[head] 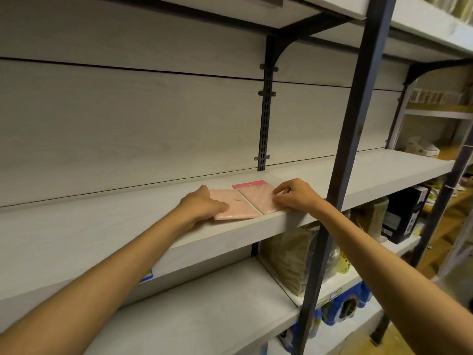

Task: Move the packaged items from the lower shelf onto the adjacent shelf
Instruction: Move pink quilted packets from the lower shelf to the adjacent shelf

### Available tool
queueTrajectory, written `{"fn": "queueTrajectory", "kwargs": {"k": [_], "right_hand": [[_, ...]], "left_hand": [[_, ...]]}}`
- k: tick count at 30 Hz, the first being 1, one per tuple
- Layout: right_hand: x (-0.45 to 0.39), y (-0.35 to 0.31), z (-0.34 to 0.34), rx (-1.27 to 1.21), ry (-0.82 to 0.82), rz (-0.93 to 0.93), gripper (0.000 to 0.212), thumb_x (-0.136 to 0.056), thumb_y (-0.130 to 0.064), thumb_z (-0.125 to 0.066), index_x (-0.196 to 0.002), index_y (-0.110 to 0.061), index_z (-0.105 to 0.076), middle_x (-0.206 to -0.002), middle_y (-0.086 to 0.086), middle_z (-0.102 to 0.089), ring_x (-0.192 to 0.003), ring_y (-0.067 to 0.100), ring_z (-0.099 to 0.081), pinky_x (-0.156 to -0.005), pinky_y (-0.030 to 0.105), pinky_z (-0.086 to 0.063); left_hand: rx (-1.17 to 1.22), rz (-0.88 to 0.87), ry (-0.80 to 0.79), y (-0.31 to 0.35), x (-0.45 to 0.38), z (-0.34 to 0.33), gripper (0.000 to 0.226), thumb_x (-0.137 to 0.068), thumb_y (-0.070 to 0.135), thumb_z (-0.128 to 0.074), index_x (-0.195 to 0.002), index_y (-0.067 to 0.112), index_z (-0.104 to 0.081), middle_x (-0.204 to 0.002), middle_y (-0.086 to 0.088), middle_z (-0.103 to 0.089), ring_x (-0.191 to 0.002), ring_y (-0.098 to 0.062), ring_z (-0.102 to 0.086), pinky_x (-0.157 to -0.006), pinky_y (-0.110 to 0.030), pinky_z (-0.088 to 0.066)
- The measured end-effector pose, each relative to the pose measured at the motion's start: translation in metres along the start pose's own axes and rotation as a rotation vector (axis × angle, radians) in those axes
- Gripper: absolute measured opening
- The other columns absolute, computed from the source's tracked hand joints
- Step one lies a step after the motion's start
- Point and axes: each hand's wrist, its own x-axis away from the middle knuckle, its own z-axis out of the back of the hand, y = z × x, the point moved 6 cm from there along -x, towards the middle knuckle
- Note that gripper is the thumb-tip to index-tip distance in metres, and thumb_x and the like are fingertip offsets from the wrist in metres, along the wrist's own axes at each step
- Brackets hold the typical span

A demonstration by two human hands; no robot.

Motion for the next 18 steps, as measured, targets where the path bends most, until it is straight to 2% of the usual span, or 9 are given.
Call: {"fn": "queueTrajectory", "kwargs": {"k": [2,4,8,12,15,18], "right_hand": [[-0.001,0.004,0.0,-0.01,0.003,-0.011,0.029,-0.089,-0.021,-0.066,-0.116,-0.014,-0.072,-0.114,0.001,-0.064,-0.103,0.017,-0.055,-0.091,0.028,-0.046],[-0.003,0.007,-0.001,-0.015,0.009,-0.015,0.028,-0.088,-0.022,-0.065,-0.115,-0.015,-0.072,-0.113,0.001,-0.063,-0.104,0.018,-0.055,-0.091,0.028,-0.046],[-0.005,0.013,-0.005,-0.013,0.022,-0.036,0.026,-0.087,-0.024,-0.066,-0.112,-0.021,-0.072,-0.108,0.0,-0.063,-0.103,0.02,-0.056,-0.089,0.029,-0.048],[-0.003,0.014,-0.006,0.005,0.042,-0.044,0.023,-0.082,-0.026,-0.066,-0.103,-0.029,-0.073,-0.089,-0.003,-0.064,-0.101,0.027,-0.059,-0.091,0.037,-0.054],[0.0,0.009,-0.004,0.014,0.042,-0.021,0.024,-0.081,-0.022,-0.064,-0.103,-0.026,-0.074,-0.092,-0.002,-0.066,-0.101,0.025,-0.06,-0.094,0.039,-0.054],[0.003,-0.002,-0.005,0.01,0.06,0.027,0.027,-0.081,-0.018,-0.062,-0.105,-0.024,-0.073,-0.091,-0.002,-0.067,-0.096,0.021,-0.06,-0.089,0.037,-0.056]], "left_hand": [[-0.152,-0.048,-0.029,0.004,0.005,-0.002,0.058,-0.089,0.051,-0.06,-0.136,0.019,-0.047,-0.136,-0.005,-0.055,-0.117,-0.025,-0.053,-0.08,-0.028,-0.04],[-0.252,-0.081,-0.066,0.007,0.009,-0.008,0.058,-0.092,0.051,-0.053,-0.141,0.021,-0.046,-0.142,-0.002,-0.053,-0.123,-0.025,-0.052,-0.083,-0.025,-0.037],[-0.417,-0.109,-0.103,0.011,0.01,-0.014,0.06,-0.093,0.058,-0.044,-0.139,0.02,-0.047,-0.139,-0.004,-0.055,-0.119,-0.026,-0.053,-0.084,-0.029,-0.042],[-0.401,-0.129,-0.108,0.01,0.01,-0.014,0.062,-0.093,0.059,-0.047,-0.142,0.021,-0.044,-0.14,-0.003,-0.054,-0.121,-0.025,-0.052,-0.085,-0.029,-0.041],[-0.402,-0.129,-0.116,0.01,0.011,-0.012,0.067,-0.092,0.06,-0.049,-0.145,0.02,-0.041,-0.145,-0.003,-0.05,-0.125,-0.025,-0.049,-0.087,-0.027,-0.04],[-0.407,-0.129,-0.095,0.009,0.011,-0.008,0.066,-0.091,0.063,-0.048,-0.143,0.023,-0.044,-0.142,-0.002,-0.052,-0.123,-0.024,-0.05,-0.088,-0.029,-0.041]]}}
